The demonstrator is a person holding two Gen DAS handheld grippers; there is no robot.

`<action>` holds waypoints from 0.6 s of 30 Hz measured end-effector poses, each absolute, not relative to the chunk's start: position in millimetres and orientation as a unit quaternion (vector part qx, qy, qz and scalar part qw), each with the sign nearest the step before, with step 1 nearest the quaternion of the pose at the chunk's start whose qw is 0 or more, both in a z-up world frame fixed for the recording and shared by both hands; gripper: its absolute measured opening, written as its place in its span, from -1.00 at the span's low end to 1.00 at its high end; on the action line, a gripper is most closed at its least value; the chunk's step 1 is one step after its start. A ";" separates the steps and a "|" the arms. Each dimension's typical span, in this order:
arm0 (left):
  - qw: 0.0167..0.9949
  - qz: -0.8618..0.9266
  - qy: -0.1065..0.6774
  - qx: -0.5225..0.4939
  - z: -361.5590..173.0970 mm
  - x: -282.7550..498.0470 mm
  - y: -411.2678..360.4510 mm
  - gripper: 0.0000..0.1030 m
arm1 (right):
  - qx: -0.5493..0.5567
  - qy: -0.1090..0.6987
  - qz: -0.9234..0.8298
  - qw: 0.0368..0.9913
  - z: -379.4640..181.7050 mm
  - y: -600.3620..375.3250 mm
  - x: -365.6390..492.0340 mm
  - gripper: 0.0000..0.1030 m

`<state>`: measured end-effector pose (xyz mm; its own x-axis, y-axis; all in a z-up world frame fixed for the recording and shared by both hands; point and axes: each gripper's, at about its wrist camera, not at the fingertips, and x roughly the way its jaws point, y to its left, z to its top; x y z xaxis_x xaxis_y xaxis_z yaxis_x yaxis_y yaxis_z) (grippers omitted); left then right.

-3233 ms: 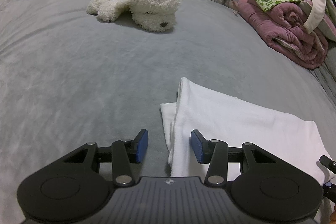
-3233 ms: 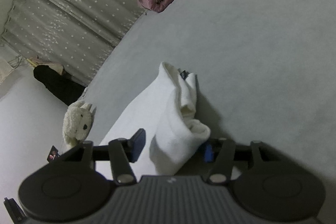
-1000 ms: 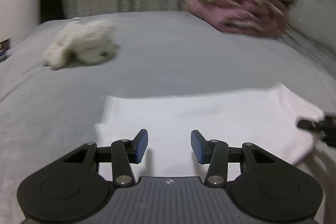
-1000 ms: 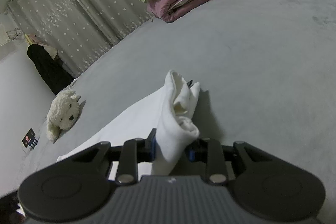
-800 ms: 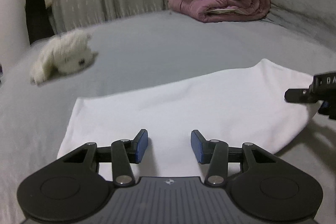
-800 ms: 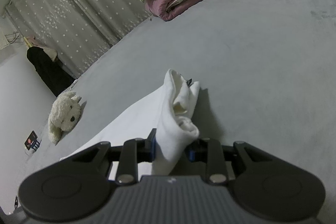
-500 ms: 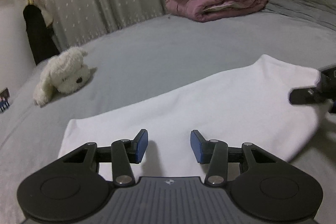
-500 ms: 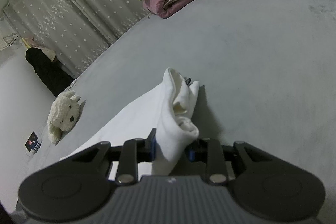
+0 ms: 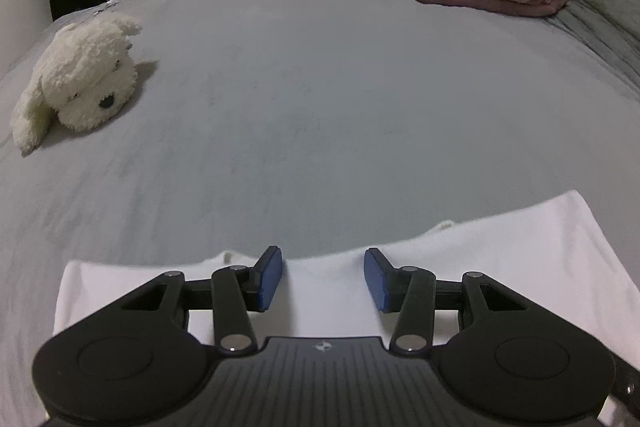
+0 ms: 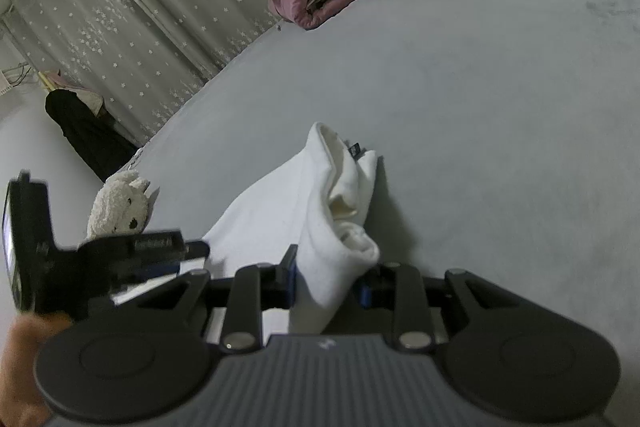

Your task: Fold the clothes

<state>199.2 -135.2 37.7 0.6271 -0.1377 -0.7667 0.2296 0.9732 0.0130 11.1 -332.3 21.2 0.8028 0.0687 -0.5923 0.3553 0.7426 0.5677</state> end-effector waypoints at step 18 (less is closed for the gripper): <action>0.910 -0.072 0.407 0.019 35.3 201.8 -123.5 -0.09 | 0.351 0.306 -0.083 0.881 20.9 -329.7 9.3 -0.51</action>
